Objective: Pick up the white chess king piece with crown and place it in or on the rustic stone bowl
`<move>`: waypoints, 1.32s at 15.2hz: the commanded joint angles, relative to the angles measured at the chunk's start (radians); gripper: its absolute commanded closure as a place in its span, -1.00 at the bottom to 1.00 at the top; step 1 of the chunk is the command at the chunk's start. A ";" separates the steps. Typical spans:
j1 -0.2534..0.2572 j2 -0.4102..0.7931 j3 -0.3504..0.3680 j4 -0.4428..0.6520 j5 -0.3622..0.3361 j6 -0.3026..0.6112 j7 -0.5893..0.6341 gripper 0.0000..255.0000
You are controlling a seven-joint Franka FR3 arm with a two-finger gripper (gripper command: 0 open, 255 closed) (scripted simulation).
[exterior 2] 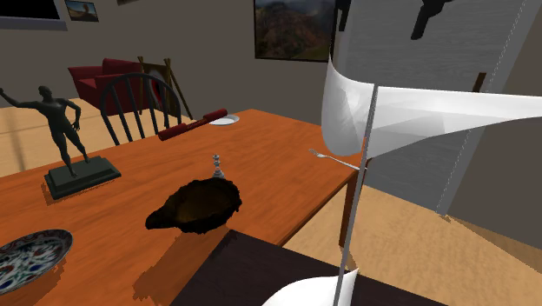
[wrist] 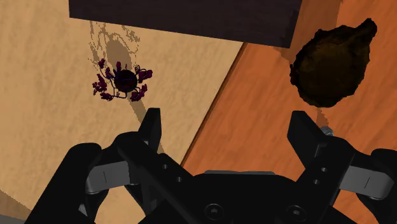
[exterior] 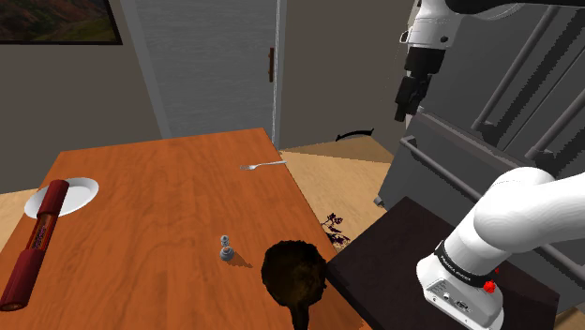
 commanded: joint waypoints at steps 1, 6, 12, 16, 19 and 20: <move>0.000 0.000 0.000 0.000 0.000 0.000 0.000 -1.00; 0.038 0.086 0.091 -0.031 0.055 0.113 0.083 -1.00; 0.081 0.231 0.197 -0.026 0.101 0.250 0.179 -1.00; 0.104 0.349 0.264 0.003 0.115 0.337 0.246 -1.00; 0.118 0.447 0.311 0.038 0.112 0.398 0.298 -1.00; 0.123 0.482 0.326 0.052 0.109 0.417 0.317 -1.00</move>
